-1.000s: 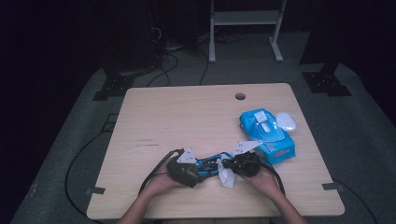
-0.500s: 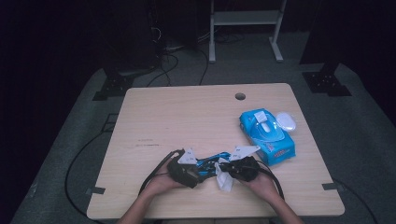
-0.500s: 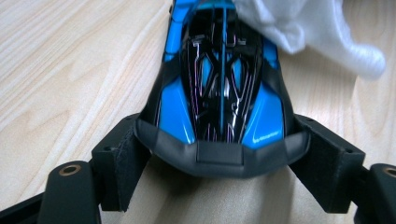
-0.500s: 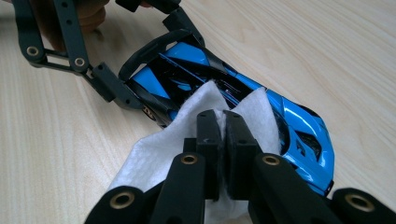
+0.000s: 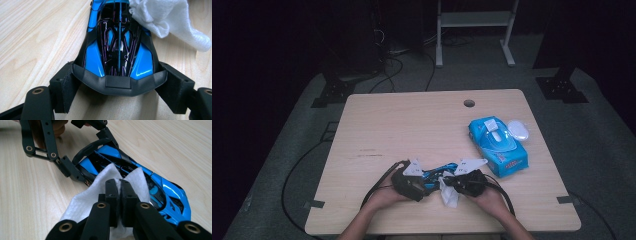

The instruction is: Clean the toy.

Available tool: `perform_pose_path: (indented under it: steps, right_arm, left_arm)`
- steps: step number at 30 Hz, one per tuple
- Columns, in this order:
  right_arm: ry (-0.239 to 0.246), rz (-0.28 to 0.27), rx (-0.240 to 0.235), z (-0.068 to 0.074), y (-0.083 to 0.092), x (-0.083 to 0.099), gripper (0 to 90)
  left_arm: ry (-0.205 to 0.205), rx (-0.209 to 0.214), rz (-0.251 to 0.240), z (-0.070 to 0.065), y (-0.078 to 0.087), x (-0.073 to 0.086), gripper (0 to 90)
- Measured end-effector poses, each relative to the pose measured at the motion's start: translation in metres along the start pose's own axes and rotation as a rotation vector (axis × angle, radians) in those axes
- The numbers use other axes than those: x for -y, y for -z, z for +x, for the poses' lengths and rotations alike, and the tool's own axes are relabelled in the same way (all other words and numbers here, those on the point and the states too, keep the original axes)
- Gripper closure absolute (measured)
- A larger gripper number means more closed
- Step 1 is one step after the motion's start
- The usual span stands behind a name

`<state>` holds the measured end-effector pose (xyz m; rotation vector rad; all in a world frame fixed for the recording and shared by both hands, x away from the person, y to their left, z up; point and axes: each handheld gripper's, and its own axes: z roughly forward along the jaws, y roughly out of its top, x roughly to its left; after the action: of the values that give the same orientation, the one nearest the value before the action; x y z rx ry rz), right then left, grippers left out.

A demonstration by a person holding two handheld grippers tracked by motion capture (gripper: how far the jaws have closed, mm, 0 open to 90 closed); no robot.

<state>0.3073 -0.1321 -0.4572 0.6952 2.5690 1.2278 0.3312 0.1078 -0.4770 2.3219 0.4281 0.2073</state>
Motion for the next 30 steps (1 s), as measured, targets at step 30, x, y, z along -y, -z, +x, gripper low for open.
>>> perform_pose_path:
  steps: [30]
  right_arm:
    - [-0.019, 0.024, -0.035, -0.006, -0.012, -0.027, 86.0]
  left_arm:
    - [0.000, 0.010, 0.000, 0.001, -0.001, 0.000, 24.1]
